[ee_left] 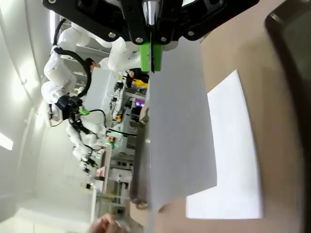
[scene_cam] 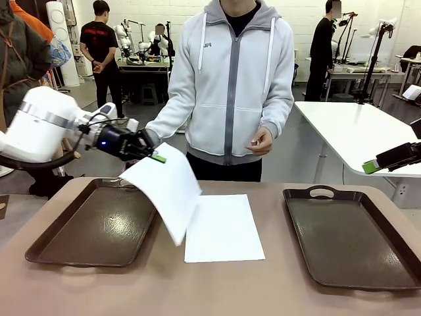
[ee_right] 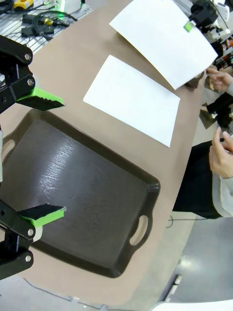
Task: Sort the A4 documents.
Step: Place the A4 Paper in the designated Handle tray.
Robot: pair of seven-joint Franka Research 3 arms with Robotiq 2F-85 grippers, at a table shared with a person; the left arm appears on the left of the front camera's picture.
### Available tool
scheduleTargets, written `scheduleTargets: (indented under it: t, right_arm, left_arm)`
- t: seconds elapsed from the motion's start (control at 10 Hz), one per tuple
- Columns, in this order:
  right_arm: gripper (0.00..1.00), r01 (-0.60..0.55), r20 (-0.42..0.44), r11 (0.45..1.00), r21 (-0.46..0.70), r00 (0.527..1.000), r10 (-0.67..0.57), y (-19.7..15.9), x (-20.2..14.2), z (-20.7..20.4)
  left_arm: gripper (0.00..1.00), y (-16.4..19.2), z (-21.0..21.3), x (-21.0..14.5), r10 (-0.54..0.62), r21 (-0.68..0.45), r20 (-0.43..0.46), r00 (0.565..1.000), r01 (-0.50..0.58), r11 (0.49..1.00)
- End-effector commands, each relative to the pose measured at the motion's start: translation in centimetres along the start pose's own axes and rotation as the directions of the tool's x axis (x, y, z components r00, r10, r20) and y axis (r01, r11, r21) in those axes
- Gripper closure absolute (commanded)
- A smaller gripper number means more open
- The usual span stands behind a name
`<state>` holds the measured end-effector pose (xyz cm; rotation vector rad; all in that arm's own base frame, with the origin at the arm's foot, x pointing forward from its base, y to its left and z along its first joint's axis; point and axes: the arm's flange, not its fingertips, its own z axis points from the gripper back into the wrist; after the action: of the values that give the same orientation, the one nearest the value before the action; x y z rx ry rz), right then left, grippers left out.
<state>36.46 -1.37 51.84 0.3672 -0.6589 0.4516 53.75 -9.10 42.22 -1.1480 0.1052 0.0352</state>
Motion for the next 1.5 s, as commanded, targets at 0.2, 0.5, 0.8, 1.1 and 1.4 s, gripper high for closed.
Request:
scheduleTargets:
  t: [0.2,0.5,0.8,1.1,1.4]
  right_arm:
    - [0.00,0.003,0.006,1.000,0.023,1.000,-0.003,-0.1,0.0,-0.2]
    - [0.00,0.003,0.006,1.000,0.023,1.000,-0.003,-0.1,0.0,-0.2]
    - [0.00,0.003,0.006,1.000,0.023,1.000,-0.003,-0.1,0.0,-0.2]
    - [0.00,0.003,0.006,1.000,0.023,1.000,-0.003,-0.1,0.0,-0.2]
    - [0.00,0.003,0.006,1.000,0.023,1.000,-0.003,-0.1,0.0,-0.2]
  left_arm:
    - [0.99,2.9,4.1,-3.7,-0.049,0.179,0.045,0.998,0.041,0.983]
    - [0.99,6.1,6.9,-3.0,-0.097,0.237,0.152,0.984,0.059,0.970]
    - [0.99,6.9,9.7,-1.6,-0.114,0.292,0.176,0.978,0.058,0.955]
    - [0.99,8.6,11.5,1.3,-0.054,0.363,0.125,0.991,0.005,0.932]
    - [0.99,10.5,10.8,3.8,-0.016,0.410,0.086,0.996,-0.021,0.912]
